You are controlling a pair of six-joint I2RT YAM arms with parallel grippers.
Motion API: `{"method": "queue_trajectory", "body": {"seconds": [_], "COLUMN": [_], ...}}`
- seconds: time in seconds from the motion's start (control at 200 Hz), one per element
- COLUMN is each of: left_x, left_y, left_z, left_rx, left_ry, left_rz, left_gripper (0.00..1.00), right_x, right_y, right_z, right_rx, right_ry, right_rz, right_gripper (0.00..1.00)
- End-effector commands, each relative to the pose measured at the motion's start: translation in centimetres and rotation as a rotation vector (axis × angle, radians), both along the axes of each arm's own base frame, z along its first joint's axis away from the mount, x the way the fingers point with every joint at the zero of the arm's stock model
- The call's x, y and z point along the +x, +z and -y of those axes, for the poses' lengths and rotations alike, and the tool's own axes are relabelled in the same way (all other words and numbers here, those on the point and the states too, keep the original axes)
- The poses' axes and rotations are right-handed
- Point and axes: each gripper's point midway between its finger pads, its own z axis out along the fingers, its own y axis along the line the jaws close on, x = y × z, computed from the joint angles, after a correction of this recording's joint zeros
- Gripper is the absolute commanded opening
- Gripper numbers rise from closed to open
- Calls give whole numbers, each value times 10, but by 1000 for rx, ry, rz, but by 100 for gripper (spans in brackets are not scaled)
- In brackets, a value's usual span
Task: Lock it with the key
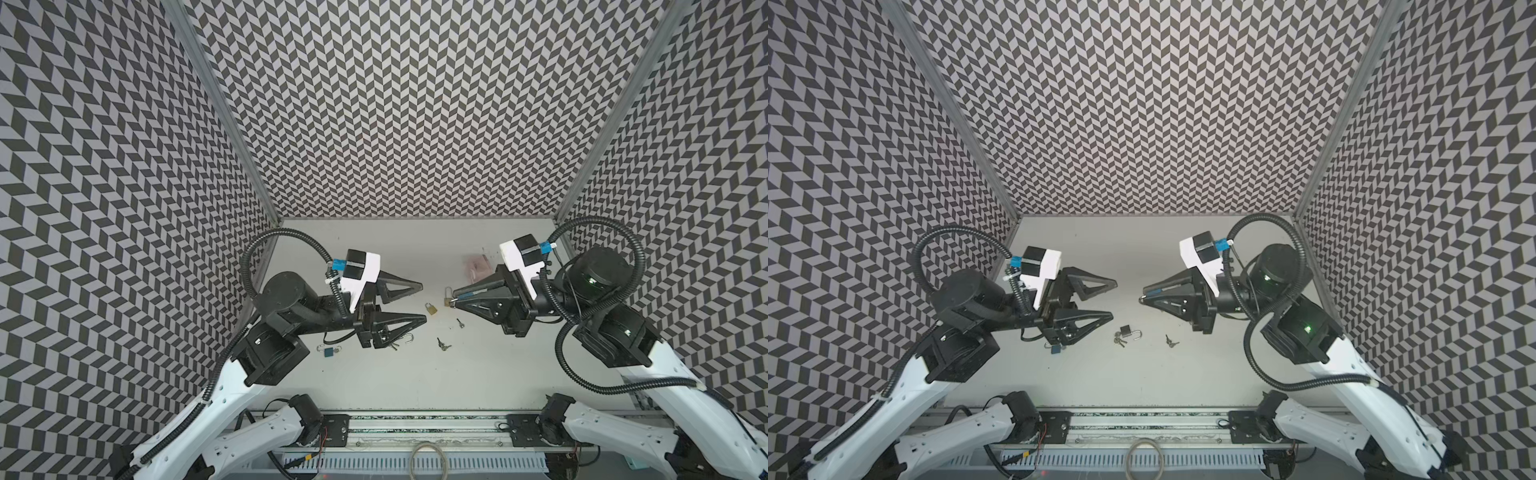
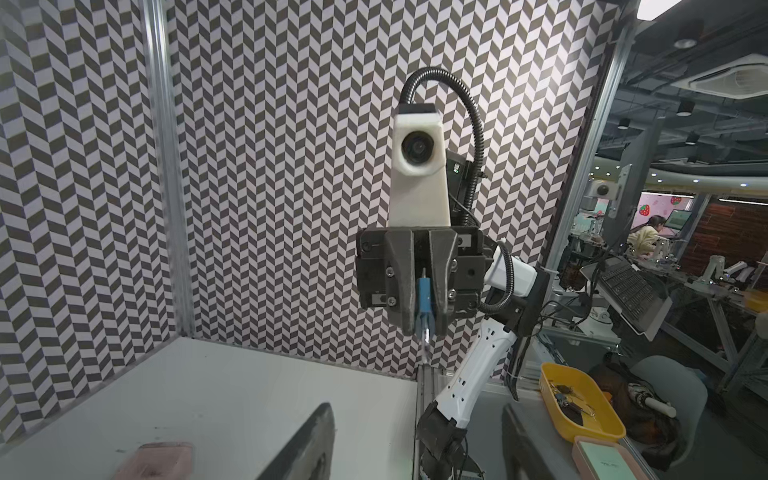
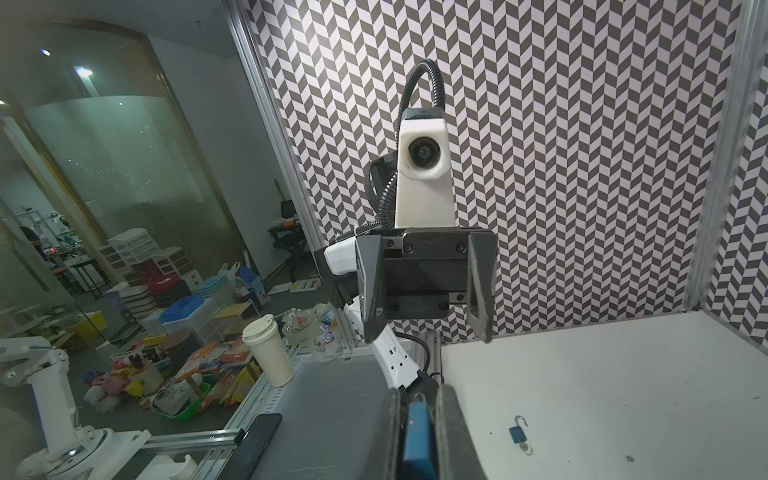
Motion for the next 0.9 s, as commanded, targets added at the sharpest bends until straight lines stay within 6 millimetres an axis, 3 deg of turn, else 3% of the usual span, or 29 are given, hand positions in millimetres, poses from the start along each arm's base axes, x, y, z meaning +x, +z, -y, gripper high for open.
{"method": "queue_trajectory", "body": {"seconds": [0.0, 0.195, 0.496, 0.646, 0.761, 0.896], "left_x": [-4, -5, -1, 2, 2, 3], "left_y": [4, 4, 8, 8, 7, 7], "left_z": [12, 27, 30, 29, 27, 21], "left_rx": [-18, -10, -17, -12, -6, -7], "left_ry": [-58, -80, -63, -49, -36, -15], "left_rz": [2, 10, 14, 13, 15, 15], "left_gripper": [66, 61, 33, 0, 0, 0], "right_x": [-3, -2, 0, -2, -6, -7], "right_y": [7, 3, -3, -4, 0, 11], "right_z": [-2, -6, -12, -12, -10, 1], "right_rx": [32, 26, 8, 6, 21, 61], "right_ry": [31, 37, 48, 56, 62, 2], "right_rz": [19, 7, -4, -7, 2, 27], "right_gripper": [0, 0, 0, 0, 0, 35]}}
